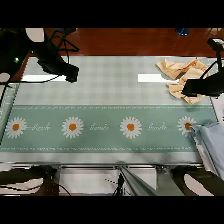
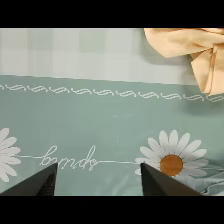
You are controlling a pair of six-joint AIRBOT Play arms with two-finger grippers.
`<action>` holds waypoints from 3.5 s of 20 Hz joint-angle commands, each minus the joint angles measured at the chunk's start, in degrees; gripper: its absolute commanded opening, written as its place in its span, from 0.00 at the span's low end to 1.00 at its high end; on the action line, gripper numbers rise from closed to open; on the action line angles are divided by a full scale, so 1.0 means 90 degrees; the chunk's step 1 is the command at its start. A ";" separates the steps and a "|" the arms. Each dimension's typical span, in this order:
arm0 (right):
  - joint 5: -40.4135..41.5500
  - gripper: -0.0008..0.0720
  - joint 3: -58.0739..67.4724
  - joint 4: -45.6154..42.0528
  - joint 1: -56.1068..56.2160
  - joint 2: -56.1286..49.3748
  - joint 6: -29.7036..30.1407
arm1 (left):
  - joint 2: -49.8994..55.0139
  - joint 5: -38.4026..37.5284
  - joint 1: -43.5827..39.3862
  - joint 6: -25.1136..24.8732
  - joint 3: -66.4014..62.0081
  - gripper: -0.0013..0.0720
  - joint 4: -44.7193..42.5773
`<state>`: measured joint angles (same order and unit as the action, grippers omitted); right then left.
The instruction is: Fold the shirts.
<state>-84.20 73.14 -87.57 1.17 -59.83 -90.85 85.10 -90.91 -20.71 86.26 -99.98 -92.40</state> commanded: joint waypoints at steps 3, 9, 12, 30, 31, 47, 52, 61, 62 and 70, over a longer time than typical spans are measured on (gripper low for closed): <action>0.0000 0.82 0.0005 0.0002 0.0007 0.0000 0.0000 | 0.0005 0.0000 -0.0002 -0.0002 -0.0007 0.99 0.0000; 0.0000 0.82 0.0005 0.0002 0.0007 0.0000 0.0000 | 0.0005 0.0000 -0.0002 -0.0002 -0.0007 0.99 0.0000; 0.0000 0.82 0.0005 0.0002 0.0007 0.0000 0.0000 | 0.0005 0.0000 -0.0002 -0.0002 -0.0007 0.99 0.0000; 0.4600 0.81 0.0007 -0.3400 -0.0952 -0.1661 -0.2042 | 0.0109 0.2242 0.0002 -0.0510 0.0005 0.99 0.0000; 0.4580 0.81 0.0007 -0.3305 -0.1246 -0.2011 -0.2259 | 0.0109 0.2147 0.0005 -0.0510 0.0005 0.99 0.0000; 0.5445 0.05 0.0007 0.1107 -0.2123 -0.4284 -0.0447 | 0.0109 0.1855 -0.0002 -0.0508 0.0005 0.99 0.0005; 0.4869 0.04 0.0155 0.1457 -0.2120 -0.2812 0.1001 | -0.0136 0.1588 0.0000 -0.0508 -0.0107 0.99 0.0002; 0.3429 0.04 0.0595 0.3956 -0.0702 0.2144 0.1600 | -0.1853 0.0185 -0.0002 0.0158 -0.2004 0.99 0.0007; 0.2999 0.04 0.0595 0.3954 -0.0415 0.2348 0.1241 | -0.2132 0.0024 -0.0002 0.0223 -0.1999 0.99 0.0007; 0.1664 0.04 0.0219 0.1991 0.2844 0.1375 -0.0005 | -0.2844 -0.1445 -0.0002 0.0240 -0.1030 0.99 0.0007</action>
<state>-66.48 77.01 -61.63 16.58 -43.42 -87.18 60.97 -99.90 -20.71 88.12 -112.97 -92.33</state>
